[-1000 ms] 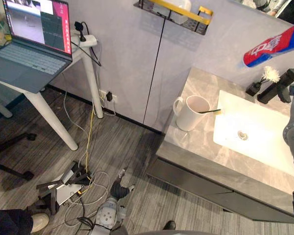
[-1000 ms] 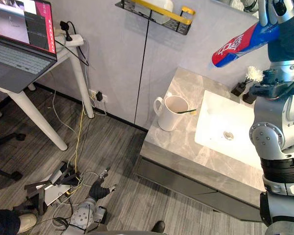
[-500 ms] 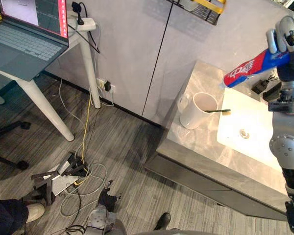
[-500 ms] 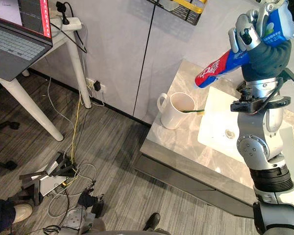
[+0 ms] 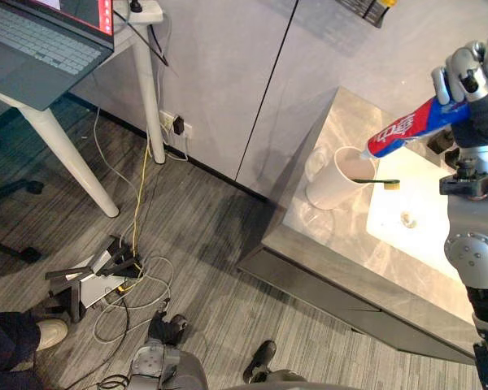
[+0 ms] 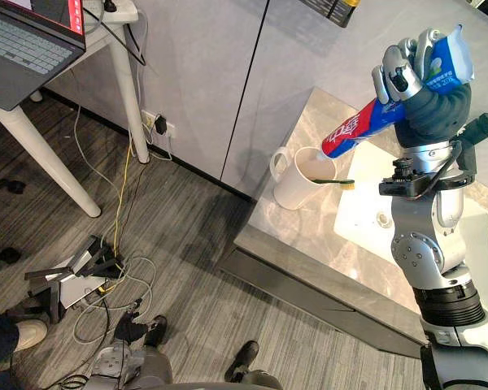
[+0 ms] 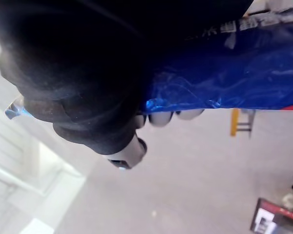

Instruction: Organize washtable

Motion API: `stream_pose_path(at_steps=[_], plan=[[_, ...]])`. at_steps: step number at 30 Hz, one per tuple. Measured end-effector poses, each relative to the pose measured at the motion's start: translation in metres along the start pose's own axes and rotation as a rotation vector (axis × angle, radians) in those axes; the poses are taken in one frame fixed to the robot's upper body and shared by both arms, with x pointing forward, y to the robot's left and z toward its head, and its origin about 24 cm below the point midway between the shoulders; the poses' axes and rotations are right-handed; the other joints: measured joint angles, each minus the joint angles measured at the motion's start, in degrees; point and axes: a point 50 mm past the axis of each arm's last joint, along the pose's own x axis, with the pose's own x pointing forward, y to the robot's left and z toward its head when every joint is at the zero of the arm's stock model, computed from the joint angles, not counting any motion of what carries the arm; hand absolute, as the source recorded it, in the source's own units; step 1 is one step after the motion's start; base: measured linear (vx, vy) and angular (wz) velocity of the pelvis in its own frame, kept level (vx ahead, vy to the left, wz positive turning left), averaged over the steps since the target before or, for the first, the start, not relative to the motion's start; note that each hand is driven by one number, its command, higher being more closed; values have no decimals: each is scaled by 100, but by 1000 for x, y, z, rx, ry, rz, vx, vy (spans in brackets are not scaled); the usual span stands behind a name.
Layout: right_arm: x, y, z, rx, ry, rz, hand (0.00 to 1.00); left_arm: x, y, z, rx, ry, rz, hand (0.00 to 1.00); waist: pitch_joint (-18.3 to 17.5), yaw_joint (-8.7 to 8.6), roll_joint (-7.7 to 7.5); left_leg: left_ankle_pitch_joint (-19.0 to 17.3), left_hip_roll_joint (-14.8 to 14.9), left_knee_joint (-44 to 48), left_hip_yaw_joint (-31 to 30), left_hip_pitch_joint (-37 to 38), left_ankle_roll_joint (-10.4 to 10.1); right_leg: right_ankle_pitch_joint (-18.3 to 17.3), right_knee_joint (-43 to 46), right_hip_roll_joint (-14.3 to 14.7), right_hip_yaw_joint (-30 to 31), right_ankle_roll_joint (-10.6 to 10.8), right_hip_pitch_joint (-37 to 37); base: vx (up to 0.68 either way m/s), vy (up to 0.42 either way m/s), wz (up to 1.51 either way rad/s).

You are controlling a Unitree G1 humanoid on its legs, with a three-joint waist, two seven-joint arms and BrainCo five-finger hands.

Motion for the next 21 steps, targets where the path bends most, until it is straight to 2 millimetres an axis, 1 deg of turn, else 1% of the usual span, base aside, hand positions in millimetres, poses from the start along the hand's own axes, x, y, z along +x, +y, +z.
stream_pose_path(at_steps=[4,6,9,21], plan=[[-7,-5,-3,-35,70,-2,100,2,0,3,0,-7,1,0,43,-3,-32,3,-9,43,-47,-99,-2,0,7,0,-27,0,-63,12,0,4],[-9,-6,-3,-39,78,2,100,3,1,4,1,-10,1,0,92,-10,-41,3,-11,44,-53,-102,-2,0,7,0,-28,0,-63,0,0,0],[-9,-6,-4,-39,88,12,100,3,1,5,2,-12,2,0,131,-34,-42,2,-13,44,-54,-108,-2,0,7,-2,-30,0,-65,0,0,0],[-10,-6,-5,-19,98,1,100,5,2,8,-20,-28,6,0,259,-9,-33,1,-15,66,-67,-219,-2,0,11,-2,-32,0,-164,0,0,0]])
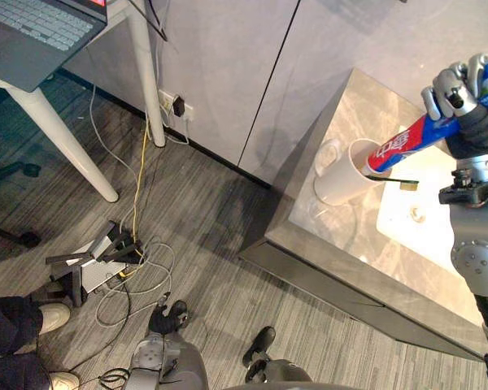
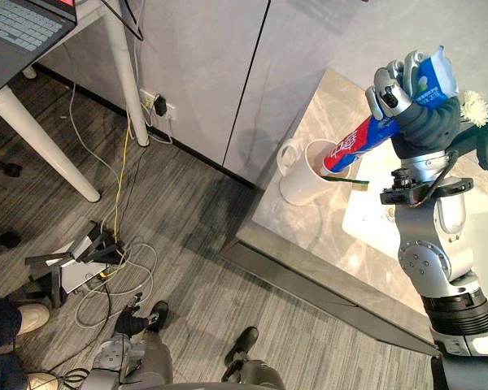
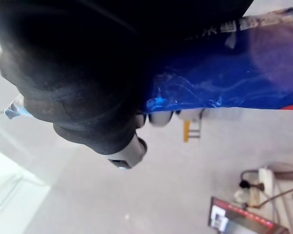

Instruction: Organize washtable

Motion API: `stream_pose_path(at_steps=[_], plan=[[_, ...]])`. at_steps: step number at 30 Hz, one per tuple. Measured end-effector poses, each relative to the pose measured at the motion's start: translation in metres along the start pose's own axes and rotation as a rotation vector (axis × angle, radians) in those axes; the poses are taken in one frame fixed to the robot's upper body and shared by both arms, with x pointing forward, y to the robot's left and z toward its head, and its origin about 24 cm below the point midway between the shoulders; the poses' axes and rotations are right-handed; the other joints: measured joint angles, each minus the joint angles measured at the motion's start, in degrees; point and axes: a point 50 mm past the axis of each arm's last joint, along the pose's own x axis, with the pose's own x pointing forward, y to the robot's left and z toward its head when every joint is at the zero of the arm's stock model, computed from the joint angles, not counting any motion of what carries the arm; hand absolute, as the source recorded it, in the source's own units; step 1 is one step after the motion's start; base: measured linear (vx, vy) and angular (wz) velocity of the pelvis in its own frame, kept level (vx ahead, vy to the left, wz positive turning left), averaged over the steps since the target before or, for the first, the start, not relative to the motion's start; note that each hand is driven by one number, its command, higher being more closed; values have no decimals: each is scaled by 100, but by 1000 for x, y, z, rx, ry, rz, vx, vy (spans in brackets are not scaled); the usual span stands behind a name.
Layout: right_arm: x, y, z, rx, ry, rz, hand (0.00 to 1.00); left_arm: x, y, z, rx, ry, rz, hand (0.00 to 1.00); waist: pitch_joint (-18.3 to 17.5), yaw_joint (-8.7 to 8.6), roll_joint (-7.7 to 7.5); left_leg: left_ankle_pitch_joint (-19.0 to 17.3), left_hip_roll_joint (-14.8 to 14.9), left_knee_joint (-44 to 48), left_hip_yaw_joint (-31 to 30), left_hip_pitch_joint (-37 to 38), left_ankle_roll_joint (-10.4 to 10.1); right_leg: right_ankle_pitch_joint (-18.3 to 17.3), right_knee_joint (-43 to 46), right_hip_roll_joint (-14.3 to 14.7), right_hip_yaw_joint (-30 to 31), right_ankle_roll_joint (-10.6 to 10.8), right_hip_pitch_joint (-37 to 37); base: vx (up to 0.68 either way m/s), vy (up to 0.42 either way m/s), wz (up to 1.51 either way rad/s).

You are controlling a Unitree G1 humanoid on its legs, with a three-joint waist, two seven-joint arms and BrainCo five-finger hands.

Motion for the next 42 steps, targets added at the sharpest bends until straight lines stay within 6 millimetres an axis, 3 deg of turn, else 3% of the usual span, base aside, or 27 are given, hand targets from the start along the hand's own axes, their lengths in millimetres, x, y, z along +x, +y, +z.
stream_pose_path(at_steps=[5,6,24,29,36,39,42], plan=[[-1,0,-3,6,19,0,100,1,0,2,-9,-5,1,0,71,13,13,0,-1,0,-9,-14,0,0,0,0,-7,0,-6,0,0,0],[-1,0,-3,10,21,-1,0,1,0,3,-10,-8,1,0,102,16,10,0,-1,0,-9,-14,0,0,0,0,-6,0,-5,0,0,0],[-4,-2,-5,12,38,-12,0,3,1,4,-6,-1,4,0,126,-11,-10,2,10,25,57,-35,0,4,13,1,56,-6,-64,-4,3,-1],[-4,-3,-3,6,29,-18,0,3,3,2,0,12,6,0,120,-93,-30,0,17,10,103,73,-1,6,14,1,90,-8,19,-2,2,-3],[-11,-19,16,-46,-28,-84,0,3,4,0,6,23,9,0,102,-143,-71,-2,29,-14,229,169,-2,15,14,1,218,-19,20,-6,6,-9],[-16,-25,37,-78,-111,-121,0,3,5,-2,7,32,11,0,78,-159,-87,-9,34,-28,348,253,-9,27,14,0,336,-34,21,-6,4,-16],[-35,-40,58,-91,-245,-255,0,-1,8,-12,1,69,24,0,-97,-321,-116,-23,42,-47,437,311,-13,27,14,0,416,-34,17,1,3,-17]])
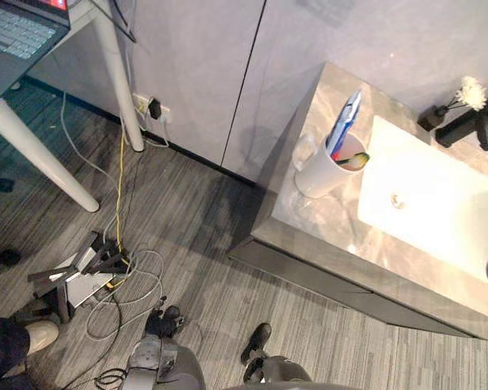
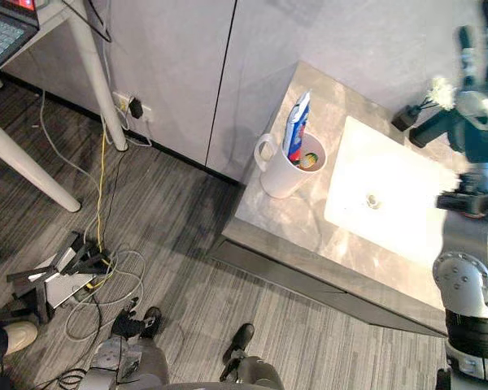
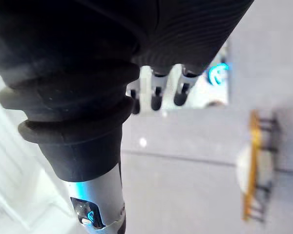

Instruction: Organize washtable

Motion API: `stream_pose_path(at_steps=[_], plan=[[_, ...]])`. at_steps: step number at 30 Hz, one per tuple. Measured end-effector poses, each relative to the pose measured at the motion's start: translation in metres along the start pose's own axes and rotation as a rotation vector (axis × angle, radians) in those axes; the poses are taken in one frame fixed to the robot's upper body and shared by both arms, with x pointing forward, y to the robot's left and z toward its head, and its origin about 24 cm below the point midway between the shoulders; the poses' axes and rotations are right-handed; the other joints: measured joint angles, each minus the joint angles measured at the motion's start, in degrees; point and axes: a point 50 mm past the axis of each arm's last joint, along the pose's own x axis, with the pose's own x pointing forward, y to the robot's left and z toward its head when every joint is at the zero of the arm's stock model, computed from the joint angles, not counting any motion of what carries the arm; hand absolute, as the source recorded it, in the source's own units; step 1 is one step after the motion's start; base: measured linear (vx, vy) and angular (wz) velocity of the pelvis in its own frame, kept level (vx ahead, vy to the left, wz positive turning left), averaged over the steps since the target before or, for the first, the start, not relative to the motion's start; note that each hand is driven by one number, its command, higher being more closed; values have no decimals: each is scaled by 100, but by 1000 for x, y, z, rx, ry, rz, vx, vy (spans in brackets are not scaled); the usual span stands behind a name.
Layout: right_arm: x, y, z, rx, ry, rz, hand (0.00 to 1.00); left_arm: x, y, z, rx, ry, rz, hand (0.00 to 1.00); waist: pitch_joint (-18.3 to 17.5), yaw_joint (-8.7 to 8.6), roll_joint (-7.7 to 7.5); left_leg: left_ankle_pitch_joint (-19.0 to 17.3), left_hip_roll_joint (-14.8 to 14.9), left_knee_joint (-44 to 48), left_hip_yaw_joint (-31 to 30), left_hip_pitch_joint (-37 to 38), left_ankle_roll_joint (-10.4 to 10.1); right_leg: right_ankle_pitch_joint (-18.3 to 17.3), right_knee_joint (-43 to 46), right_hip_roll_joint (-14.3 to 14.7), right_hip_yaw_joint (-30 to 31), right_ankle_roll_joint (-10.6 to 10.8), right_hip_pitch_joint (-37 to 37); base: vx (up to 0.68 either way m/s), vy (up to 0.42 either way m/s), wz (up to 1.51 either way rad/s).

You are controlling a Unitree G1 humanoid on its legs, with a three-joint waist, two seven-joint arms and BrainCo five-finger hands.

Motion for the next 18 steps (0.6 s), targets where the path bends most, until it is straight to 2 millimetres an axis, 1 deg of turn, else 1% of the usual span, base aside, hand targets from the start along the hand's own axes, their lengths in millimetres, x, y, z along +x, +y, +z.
stream_pose_path(at_steps=[1,2,4,5,7,8,10,11,12,13,14,15,16,17,18], plan=[[-14,-13,9,-23,-50,-102,0,-2,1,-6,0,21,3,0,-137,-98,3,-31,0,2,63,45,0,0,0,-4,67,0,3,10,4,-17],[-17,-16,11,-31,-58,-122,0,-2,1,-8,2,28,3,0,-171,-112,5,-35,-1,2,69,53,1,0,0,-5,74,0,7,22,3,-21],[-49,-29,22,-155,-70,-272,0,-5,-1,-18,0,71,3,0,-355,-198,79,-103,-2,17,220,201,17,0,3,-17,172,0,56,22,3,-27],[-56,-31,23,-191,-63,-300,0,-6,-2,-20,-3,80,2,0,-394,-245,114,-131,-3,34,254,236,21,-1,6,-20,205,0,79,9,7,-33],[-90,-35,24,-349,-2,-409,0,-11,-6,-32,-15,125,-1,0,-591,-398,313,-224,-10,63,393,357,63,-4,13,-33,353,1,101,-8,14,-32],[-98,-36,23,-376,19,-440,0,-12,-7,-34,-17,133,-1,0,-630,-441,372,-249,-9,66,426,383,67,-6,15,-32,388,0,102,-11,12,-36],[-140,-41,14,-514,164,-583,0,-15,-13,-40,-37,161,-3,0,-718,-451,586,-295,-2,63,618,521,70,-25,15,-29,570,-27,105,-13,4,-41],[-153,-43,8,-537,229,-617,0,-16,-13,-43,-42,170,3,0,-744,-451,634,-296,1,62,669,562,68,-24,15,-27,622,-27,109,-12,0,-36],[-175,-45,-2,-558,333,-673,0,-18,-17,-46,-61,187,5,0,-782,-453,704,-310,6,57,713,619,60,-22,16,-19,684,-25,127,3,-10,-32],[-216,-43,-22,-572,540,-767,0,-20,-22,-49,-122,210,12,0,-795,-433,800,-325,26,34,817,766,48,-19,16,-5,742,-19,217,6,-12,-26],[-234,-40,-30,-560,628,-803,0,-21,-24,-50,-140,217,13,0,-804,-431,837,-340,35,34,839,817,44,-19,16,3,757,-19,259,9,-16,-19],[-263,-34,-42,-549,770,-853,0,-23,-28,-52,-192,230,15,0,-819,-423,885,-358,52,36,879,896,40,-23,17,14,772,-20,319,2,-13,-13],[-309,-20,-59,-492,987,-923,0,-25,-30,-53,-251,241,29,0,-788,-417,959,-405,74,52,960,1037,35,-41,-12,28,798,-41,470,-27,-14,-13],[-327,-16,-65,-474,1071,-947,0,-26,-32,-54,-269,248,33,0,-792,-417,990,-424,77,56,975,1056,36,-49,-18,33,811,-39,513,-37,-8,-13],[-356,-9,-70,-448,1196,-988,0,-28,-33,-56,-300,257,37,0,-818,-403,1069,-469,77,60,999,1086,26,-65,-19,34,834,-47,534,-32,-1,-9]])
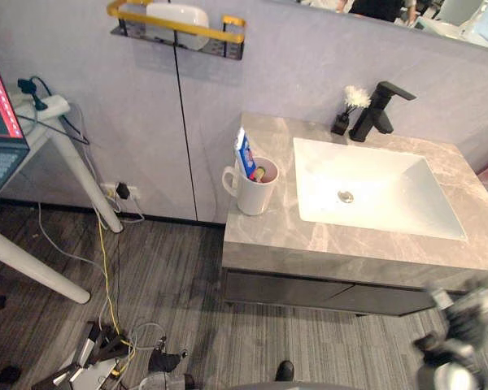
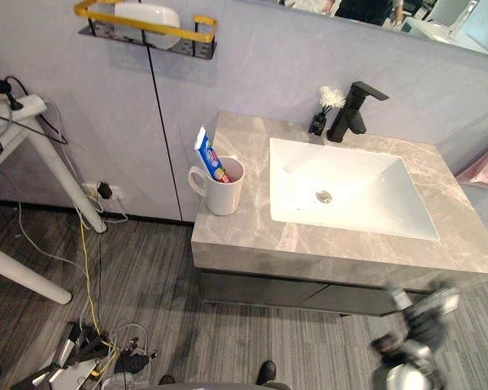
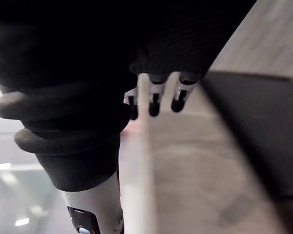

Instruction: Organize washtable

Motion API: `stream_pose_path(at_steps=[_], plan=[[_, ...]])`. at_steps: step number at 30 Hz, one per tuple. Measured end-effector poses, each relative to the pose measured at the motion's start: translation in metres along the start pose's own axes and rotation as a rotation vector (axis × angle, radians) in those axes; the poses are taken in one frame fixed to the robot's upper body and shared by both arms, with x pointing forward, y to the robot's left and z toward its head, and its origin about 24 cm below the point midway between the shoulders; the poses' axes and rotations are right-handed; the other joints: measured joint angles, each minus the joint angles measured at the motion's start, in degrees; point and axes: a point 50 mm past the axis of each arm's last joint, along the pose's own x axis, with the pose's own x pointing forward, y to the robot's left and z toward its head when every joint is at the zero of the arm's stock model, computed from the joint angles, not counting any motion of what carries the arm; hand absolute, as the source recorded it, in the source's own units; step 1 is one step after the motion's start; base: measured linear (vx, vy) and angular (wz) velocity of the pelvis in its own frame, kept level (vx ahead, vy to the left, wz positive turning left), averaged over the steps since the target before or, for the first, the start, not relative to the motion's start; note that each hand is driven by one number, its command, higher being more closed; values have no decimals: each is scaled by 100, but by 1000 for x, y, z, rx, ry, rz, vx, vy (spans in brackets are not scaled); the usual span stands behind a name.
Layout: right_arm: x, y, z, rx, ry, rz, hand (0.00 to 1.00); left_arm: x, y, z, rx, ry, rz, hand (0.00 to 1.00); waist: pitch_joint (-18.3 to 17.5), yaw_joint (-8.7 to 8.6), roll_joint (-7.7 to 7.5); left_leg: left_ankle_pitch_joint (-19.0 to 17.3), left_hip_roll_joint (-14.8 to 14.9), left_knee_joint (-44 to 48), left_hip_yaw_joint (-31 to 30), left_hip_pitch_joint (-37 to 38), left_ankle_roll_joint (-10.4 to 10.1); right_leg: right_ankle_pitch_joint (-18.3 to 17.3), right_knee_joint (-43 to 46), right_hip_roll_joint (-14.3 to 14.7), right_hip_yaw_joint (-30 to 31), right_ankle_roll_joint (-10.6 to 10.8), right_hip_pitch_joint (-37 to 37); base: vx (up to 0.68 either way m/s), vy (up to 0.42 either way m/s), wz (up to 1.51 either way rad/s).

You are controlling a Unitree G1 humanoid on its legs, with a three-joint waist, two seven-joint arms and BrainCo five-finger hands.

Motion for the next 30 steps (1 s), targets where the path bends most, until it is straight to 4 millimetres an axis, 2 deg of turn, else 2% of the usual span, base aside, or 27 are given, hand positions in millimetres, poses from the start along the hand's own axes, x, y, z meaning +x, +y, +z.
stream_pose_path(at_steps=[1,2,3,4,6,7,9,11,14,16,17,19,21,22,24,26,28,30], plan=[[-5,-7,-35,-14,162,-23,0,0,-1,-1,-68,12,1,0,-32,20,0,-16,-6,-13,13,59,-5,-7,-10,-3,13,1,57,-5,5,-5],[-8,-11,-52,-31,239,-42,0,0,-1,-2,-94,19,3,0,-12,31,61,-20,-11,-16,8,78,-3,-9,-21,-5,7,3,82,0,0,0],[-16,-21,-81,-69,387,-81,0,0,-1,-3,-140,29,9,0,-31,59,76,-21,-12,-24,-1,103,-1,-9,-35,-3,0,4,113,-10,-5,7],[-25,-30,-102,-102,509,-126,0,0,0,-4,-175,35,15,0,-29,85,96,-21,-15,-32,-39,119,-1,-9,-70,-1,-40,4,167,-11,-13,13],[-46,-47,-130,-158,708,-195,0,1,-1,-2,-232,35,23,0,-67,166,124,-17,-34,-95,-155,126,-2,-20,-112,-12,-156,20,254,9,-11,30],[-52,-55,-135,-182,748,-221,0,1,0,-2,-259,35,33,100,-60,163,191,-8,-55,-121,-248,125,-3,-37,-117,-32,-248,45,301,16,-2,35],[-55,-59,-137,-221,774,-217,0,1,-1,2,-278,17,40,100,-77,161,175,15,-73,-125,-362,128,14,-63,-122,-46,-353,80,381,31,1,32],[-54,-57,-137,-277,778,-179,0,2,-2,16,-324,-36,30,100,-84,173,168,38,-80,-128,-434,127,9,-60,-127,-54,-446,114,425,48,-4,27],[-48,-52,-135,-377,761,-101,0,-1,-3,66,-399,-238,-10,100,-96,224,150,74,-98,-141,-549,124,23,-53,-192,-59,-589,124,535,34,-8,22],[-44,-50,-133,-421,747,-67,0,-13,-4,115,-434,-455,-40,100,-112,284,183,91,-109,-149,-621,122,25,-54,-216,-58,-664,125,582,26,-12,15],[-43,-50,-132,-436,742,-56,0,-18,-3,127,-446,-509,-46,100,-112,283,191,96,-109,-154,-634,122,21,-55,-219,-57,-686,126,590,25,-13,11],[-38,-47,-130,-485,723,-15,0,-42,-5,169,-469,-717,-98,100,-120,286,223,118,-115,-164,-688,133,13,-56,-233,-57,-764,123,611,38,-16,14],[-34,-43,-128,-509,710,10,0,-60,-12,191,-486,-823,-155,100,-127,285,217,131,-115,-148,-710,114,-2,-56,-231,-60,-777,124,622,1,-11,13],[-33,-42,-127,-530,703,24,0,-81,-21,210,-501,-929,-227,100,-114,288,240,129,-117,-116,-727,62,-5,-63,-231,-65,-798,128,660,-43,-13,16],[-33,-42,-127,-539,702,32,0,-106,-32,223,-516,-1035,-314,100,-120,298,244,127,-112,-116,-745,63,-6,-71,-228,-63,-830,134,680,-35,-15,10],[-31,-42,-126,-562,697,50,0,-143,-50,236,-530,-1164,-492,100,-143,297,282,124,-99,-107,-735,67,-6,-78,-204,-58,-812,132,679,-37,-17,-1],[-31,-44,-127,-574,703,53,0,-154,-57,237,-522,-1188,-573,100,-171,297,311,123,-94,-106,-720,77,-6,-78,-200,-55,-790,132,678,-28,-12,-4],[-29,-45,-125,-592,699,72,0,-168,-70,236,-536,-1187,-728,100,-194,296,354,122,-80,-107,-693,95,-5,-88,-193,-42,-759,114,677,-30,-15,-6]])
